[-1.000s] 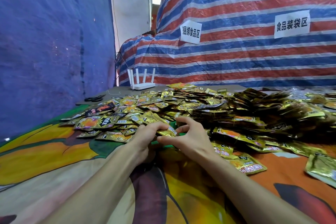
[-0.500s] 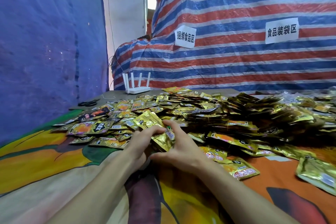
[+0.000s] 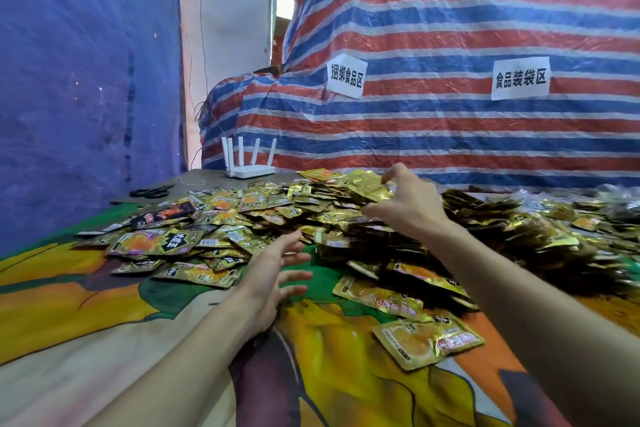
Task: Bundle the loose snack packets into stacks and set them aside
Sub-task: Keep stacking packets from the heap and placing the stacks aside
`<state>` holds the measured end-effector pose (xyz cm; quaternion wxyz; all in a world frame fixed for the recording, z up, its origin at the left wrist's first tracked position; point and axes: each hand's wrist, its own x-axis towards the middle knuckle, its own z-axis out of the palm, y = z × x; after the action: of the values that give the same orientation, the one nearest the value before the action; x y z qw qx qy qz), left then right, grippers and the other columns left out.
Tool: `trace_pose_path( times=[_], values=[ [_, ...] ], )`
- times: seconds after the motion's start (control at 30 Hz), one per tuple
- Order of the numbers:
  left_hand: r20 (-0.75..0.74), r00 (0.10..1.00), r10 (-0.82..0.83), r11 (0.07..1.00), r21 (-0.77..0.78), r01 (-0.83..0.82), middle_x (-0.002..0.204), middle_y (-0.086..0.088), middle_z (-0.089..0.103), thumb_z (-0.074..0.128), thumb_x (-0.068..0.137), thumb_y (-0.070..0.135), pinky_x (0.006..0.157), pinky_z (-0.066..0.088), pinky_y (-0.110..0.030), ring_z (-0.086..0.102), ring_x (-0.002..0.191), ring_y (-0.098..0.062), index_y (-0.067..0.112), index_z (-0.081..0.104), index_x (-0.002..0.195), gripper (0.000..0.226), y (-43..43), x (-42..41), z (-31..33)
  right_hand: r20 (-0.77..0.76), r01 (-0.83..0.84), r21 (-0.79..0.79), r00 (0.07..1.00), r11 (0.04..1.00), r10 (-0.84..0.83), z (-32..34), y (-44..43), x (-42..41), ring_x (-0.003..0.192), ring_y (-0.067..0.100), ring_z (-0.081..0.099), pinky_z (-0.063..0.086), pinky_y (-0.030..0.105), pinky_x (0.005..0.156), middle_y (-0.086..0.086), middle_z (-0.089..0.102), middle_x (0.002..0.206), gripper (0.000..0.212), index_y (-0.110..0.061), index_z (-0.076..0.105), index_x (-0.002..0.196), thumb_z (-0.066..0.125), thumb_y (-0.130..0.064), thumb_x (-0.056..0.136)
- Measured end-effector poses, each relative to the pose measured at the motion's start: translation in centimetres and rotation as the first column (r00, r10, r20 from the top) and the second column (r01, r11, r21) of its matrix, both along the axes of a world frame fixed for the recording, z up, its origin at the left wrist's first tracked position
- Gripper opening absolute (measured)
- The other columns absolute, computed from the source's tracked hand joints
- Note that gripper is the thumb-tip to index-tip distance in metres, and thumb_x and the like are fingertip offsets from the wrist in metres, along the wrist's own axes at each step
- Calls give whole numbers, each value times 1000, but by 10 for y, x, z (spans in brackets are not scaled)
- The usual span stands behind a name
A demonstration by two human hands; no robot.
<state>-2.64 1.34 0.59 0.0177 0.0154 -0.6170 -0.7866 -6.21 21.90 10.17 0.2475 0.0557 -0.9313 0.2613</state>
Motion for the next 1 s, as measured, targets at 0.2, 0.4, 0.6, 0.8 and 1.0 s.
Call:
trace_pose_path(
  times=[0.2, 0.4, 0.6, 0.8, 1.0],
  values=[
    [-62, 996, 69, 991, -110, -75, 89, -4, 67, 65, 93, 31, 58, 44, -29, 60, 64, -17, 11, 67, 96, 20, 3, -5, -5, 139, 203, 242, 961, 949, -241, -13, 24, -48, 131, 39, 42, 35, 49, 109, 18, 51, 137, 62, -20, 48, 131, 68, -59, 86],
    [-261, 961, 91, 897, -398, -193, 85, -1, 63, 65, 94, 17, 54, 48, -25, 57, 65, -12, 14, 65, 90, 5, 6, -6, -9, 61, 282, 407, 940, 869, -334, -43, 24, -54, 140, 41, 32, 25, 58, 112, 23, 42, 148, 62, -16, 55, 131, 45, -63, 92],
    [-510, 854, 100, 787, -484, -382, 91, 8, 60, 61, 91, 9, 73, 49, -30, 57, 85, -12, 31, 56, 89, 23, 14, 10, 2, -191, 196, 274, 971, 942, -147, -40, -9, -35, 127, 37, 43, 35, 50, 104, 18, 52, 136, 59, -14, 54, 134, 59, -52, 89],
    [-416, 909, -22, 616, -722, -316, 97, 3, 57, 57, 77, -7, 70, 47, -30, 56, 91, -16, 25, 57, 92, 36, -33, 6, 50, 35, -310, 154, 951, 938, 308, -48, -85, -28, 108, 24, 59, 53, 39, 89, 10, 61, 126, 50, -17, 56, 132, 69, -33, 87],
    [-99, 992, 80, -47, -994, -96, 133, -2, 46, 69, 78, 20, 111, 34, -48, 40, 129, -25, 42, 58, 118, 47, -149, -2, 45, 406, -447, 220, 850, 867, 335, -74, -155, -45, 133, 37, 40, 43, 50, 108, 16, 35, 148, 75, -37, 33, 152, 65, -17, 88]
  ],
)
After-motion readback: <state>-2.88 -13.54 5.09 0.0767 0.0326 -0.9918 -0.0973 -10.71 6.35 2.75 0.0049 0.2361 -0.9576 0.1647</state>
